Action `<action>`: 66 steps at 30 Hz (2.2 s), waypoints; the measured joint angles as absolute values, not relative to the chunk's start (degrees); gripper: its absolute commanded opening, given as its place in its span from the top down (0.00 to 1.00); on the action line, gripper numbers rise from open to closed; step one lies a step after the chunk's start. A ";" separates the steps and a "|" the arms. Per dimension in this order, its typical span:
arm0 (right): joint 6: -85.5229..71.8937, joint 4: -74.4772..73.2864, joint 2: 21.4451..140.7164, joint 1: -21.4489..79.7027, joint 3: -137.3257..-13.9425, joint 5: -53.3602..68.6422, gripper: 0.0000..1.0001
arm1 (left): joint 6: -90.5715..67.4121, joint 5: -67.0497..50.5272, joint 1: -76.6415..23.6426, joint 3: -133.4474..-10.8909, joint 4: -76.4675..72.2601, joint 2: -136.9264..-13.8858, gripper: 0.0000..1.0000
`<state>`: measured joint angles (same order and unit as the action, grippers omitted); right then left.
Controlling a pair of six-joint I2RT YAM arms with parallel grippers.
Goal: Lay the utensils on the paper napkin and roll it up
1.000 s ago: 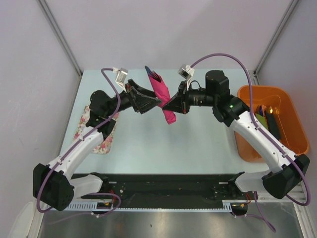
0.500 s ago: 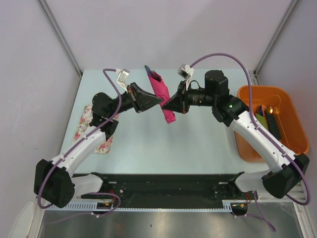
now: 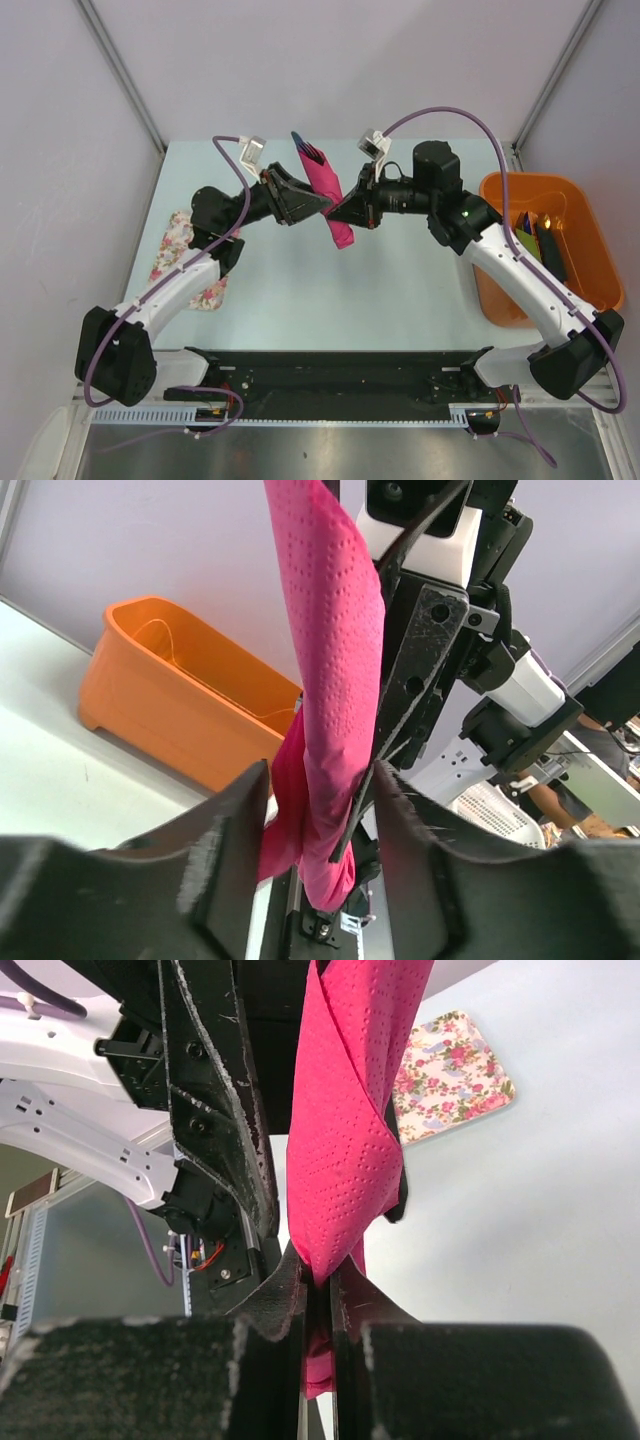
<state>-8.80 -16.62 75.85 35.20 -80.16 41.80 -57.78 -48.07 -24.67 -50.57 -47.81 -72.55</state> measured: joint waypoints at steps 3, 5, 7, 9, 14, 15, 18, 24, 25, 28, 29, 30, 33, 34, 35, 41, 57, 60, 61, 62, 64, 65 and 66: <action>-8.97 -16.56 76.07 35.48 -80.16 42.22 1.00 | -58.43 -48.03 -24.88 -50.57 -48.56 -73.01 0.38; -9.04 -16.29 76.29 35.55 -80.16 42.61 1.00 | -58.54 -47.97 -25.02 -50.57 -48.90 -73.28 0.34; -9.26 -16.12 76.44 35.57 -80.16 42.92 1.00 | -58.76 -47.70 -25.15 -50.57 -49.15 -73.56 0.32; -9.43 -15.84 76.51 35.57 -80.16 43.00 1.00 | -59.00 -47.64 -25.28 -50.57 -49.30 -73.78 0.43; -9.43 -15.55 76.60 35.55 -80.16 42.87 1.00 | -59.75 -47.72 -25.52 -50.57 -50.37 -73.97 0.89; -9.50 -15.68 76.73 35.55 -80.16 42.81 1.00 | -59.72 -47.75 -25.61 -50.57 -50.94 -73.93 1.00; -9.45 -15.59 76.82 35.42 -80.16 43.53 0.97 | -59.51 -48.38 -25.65 -50.54 -51.77 -73.93 1.00; -6.83 -17.10 76.71 35.40 -80.14 44.49 0.46 | -59.51 -48.73 -24.93 -50.57 -51.64 -73.95 1.00; -5.56 -18.26 76.53 35.40 -80.01 44.47 0.47 | -59.51 -48.69 -24.73 -50.57 -51.64 -74.00 1.00; -3.03 -20.97 75.79 35.38 -79.05 44.25 0.50 | -59.48 -48.71 -24.12 -50.57 -51.68 -74.00 1.00; -2.20 -22.02 75.46 35.33 -78.72 44.05 0.51 | -59.48 -48.69 -24.05 -50.57 -51.68 -74.00 1.00; -1.37 -23.16 75.07 35.20 -78.41 43.97 0.53 | -59.48 -48.71 -23.99 -50.57 -51.70 -74.00 1.00; 0.32 -25.78 73.87 34.92 -77.82 43.68 0.63 | -59.48 -48.75 -23.97 -50.57 -51.79 -74.00 1.00; 0.64 -26.11 73.54 34.76 -77.73 43.57 0.66 | -59.48 -48.75 -23.97 -50.57 -51.79 -74.00 1.00; 1.04 -26.35 73.19 34.59 -77.69 43.40 0.69 | -59.51 -48.80 -23.99 -50.57 -51.81 -74.00 1.00; 1.30 -26.89 72.77 33.21 -77.67 44.16 0.78 | -59.53 -48.80 -24.08 -50.85 -52.25 -74.35 1.00; -1.52 -27.22 72.77 29.41 -77.36 50.63 1.00 | -60.64 -49.98 -24.29 -52.31 -52.25 -75.70 1.00; -4.67 -24.67 72.77 27.64 -75.77 53.69 0.95 | -61.23 -50.24 -24.25 -52.77 -52.18 -76.20 1.00; -6.11 -23.53 72.77 27.24 -75.05 54.70 0.93 | -61.47 -50.41 -24.23 -52.93 -52.12 -76.42 1.00; -7.60 -22.33 72.77 26.89 -74.30 55.44 0.89 | -61.63 -50.68 -24.21 -53.06 -52.01 -76.66 1.00; -10.13 -19.92 72.77 26.48 -72.73 56.64 0.86 | -62.04 -51.20 -24.12 -53.25 -51.68 -76.97 1.00; -11.49 -18.55 72.77 26.33 -71.88 57.14 0.81 | -62.06 -51.44 -24.05 -53.32 -51.48 -77.08 1.00; -12.51 -17.41 72.77 26.20 -71.09 57.43 0.76 | -62.13 -51.66 -23.99 -53.36 -51.16 -77.17 1.00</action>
